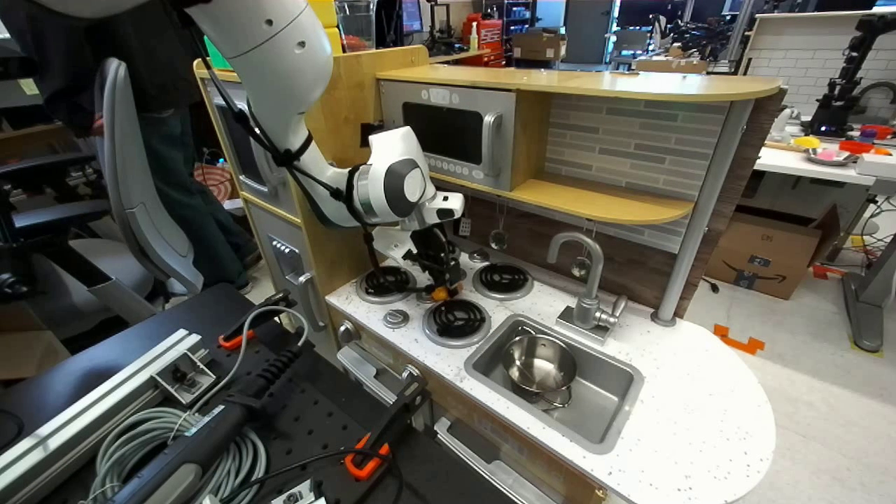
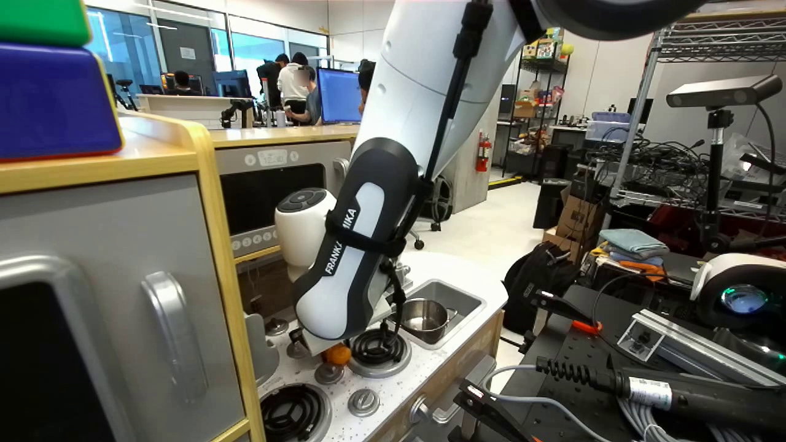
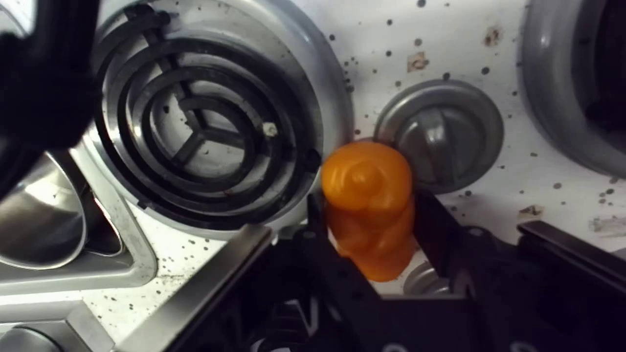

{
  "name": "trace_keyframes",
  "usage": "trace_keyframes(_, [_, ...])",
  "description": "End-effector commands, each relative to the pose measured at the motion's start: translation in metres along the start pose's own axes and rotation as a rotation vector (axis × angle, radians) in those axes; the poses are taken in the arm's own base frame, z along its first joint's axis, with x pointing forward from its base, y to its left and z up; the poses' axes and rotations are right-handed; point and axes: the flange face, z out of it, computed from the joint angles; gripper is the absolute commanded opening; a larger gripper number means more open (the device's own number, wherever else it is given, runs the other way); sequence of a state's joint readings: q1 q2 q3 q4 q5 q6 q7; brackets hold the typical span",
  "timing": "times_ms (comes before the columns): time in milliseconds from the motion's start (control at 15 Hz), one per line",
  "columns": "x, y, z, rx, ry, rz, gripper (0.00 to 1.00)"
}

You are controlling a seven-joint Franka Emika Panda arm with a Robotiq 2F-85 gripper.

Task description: Put the orange object in the pot in the sink

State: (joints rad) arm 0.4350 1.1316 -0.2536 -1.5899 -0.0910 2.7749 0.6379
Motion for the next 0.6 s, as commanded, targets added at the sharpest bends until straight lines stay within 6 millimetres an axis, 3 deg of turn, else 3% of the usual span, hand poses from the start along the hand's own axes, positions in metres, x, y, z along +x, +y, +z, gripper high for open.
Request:
trace_keyframes(0, [0.003, 0.003, -0.003, -0.002, -0.004, 0.000, 0.20])
trace_keyframes(267, [0.006, 0.022, -0.023, 0.020, 0.014, -0.015, 0.20])
trace_keyframes(533, [0.016, 0.071, -0.038, -0.005, -0.040, 0.011, 0.20])
